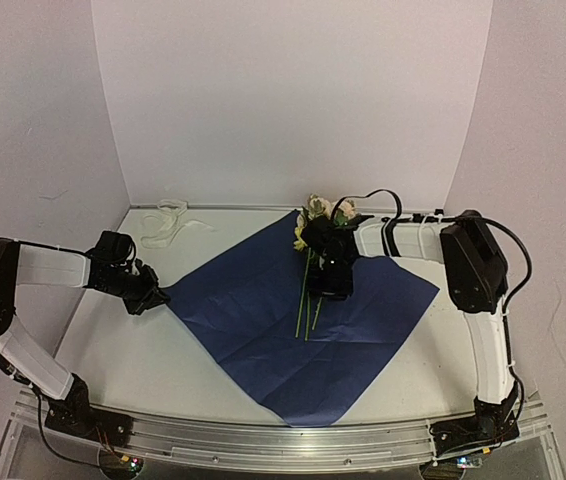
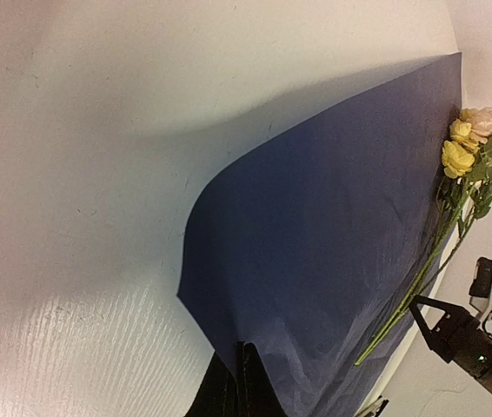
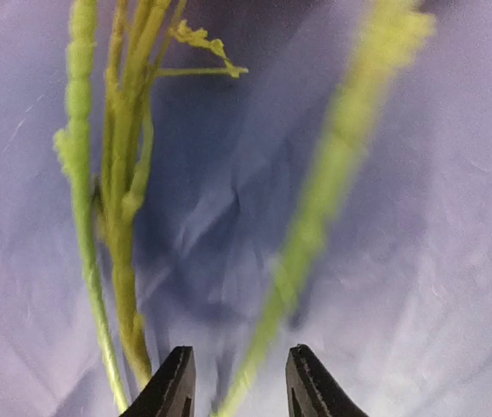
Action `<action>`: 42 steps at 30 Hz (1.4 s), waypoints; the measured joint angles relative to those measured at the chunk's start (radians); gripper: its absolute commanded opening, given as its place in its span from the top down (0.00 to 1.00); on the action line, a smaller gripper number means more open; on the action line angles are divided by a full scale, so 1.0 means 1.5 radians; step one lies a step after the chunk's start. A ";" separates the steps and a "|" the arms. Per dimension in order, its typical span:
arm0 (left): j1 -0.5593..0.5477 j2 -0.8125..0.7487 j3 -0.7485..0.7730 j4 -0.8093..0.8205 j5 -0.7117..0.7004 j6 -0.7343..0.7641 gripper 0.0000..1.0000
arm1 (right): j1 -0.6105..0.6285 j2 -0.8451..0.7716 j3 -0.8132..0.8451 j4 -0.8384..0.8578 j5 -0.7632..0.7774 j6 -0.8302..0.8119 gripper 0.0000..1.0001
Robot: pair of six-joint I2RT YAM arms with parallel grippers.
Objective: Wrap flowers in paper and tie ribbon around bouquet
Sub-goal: Place the fake flower on the flattened wrapping paper.
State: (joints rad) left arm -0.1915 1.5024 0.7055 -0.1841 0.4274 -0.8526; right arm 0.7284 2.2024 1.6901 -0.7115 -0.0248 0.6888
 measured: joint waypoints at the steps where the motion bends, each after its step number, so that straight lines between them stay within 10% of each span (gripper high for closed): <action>1: 0.000 0.000 0.000 0.000 0.000 0.000 1.00 | 0.000 -0.012 -0.006 0.000 -0.002 0.003 0.47; 18: 0.001 0.000 -0.012 0.007 0.014 0.011 0.99 | 0.043 -0.422 -0.397 0.031 -0.066 0.144 0.10; 29: 0.001 -0.010 -0.036 0.008 0.030 0.017 0.99 | 0.140 -0.630 -0.667 0.112 -0.049 0.340 0.06; 42: 0.001 -0.021 -0.054 0.018 0.035 0.030 0.99 | 0.257 -0.615 -0.784 0.325 -0.008 0.541 0.17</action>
State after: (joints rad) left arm -0.1905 1.4706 0.6250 -0.1572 0.4793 -0.8074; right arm 1.1139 1.2798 0.5146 -0.2236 -0.0361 1.4996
